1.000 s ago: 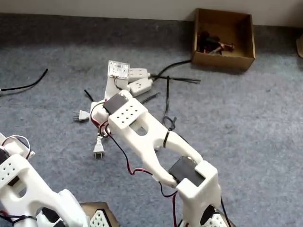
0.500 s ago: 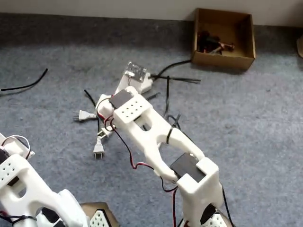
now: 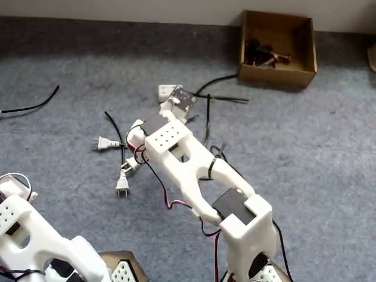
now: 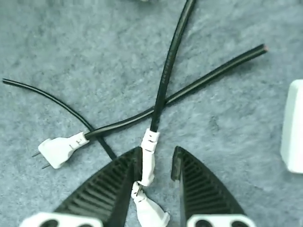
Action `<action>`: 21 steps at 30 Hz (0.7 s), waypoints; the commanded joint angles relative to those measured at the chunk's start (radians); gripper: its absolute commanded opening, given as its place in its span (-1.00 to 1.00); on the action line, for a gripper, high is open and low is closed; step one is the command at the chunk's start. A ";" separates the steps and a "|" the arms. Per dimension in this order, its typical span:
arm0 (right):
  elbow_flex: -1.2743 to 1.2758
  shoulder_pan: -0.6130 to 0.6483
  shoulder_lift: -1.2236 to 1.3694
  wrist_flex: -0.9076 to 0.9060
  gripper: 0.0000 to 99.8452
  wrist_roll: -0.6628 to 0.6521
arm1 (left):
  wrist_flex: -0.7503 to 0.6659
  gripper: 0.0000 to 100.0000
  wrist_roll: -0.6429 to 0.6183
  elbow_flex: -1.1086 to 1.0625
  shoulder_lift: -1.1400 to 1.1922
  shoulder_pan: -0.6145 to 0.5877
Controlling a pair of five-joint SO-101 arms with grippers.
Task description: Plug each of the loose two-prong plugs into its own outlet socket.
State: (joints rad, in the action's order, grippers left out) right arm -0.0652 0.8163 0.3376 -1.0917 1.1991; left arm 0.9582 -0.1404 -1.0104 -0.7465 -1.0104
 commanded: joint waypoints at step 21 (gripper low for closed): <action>0.056 0.047 -0.016 0.154 -0.78 0.015 | -0.017 -0.99 -0.008 0.005 -0.024 -0.013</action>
State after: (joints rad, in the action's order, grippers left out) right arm -0.0008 0.8592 0.3376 -0.9567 1.2083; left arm 0.9582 -0.1404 -1.0104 -0.7465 -1.0104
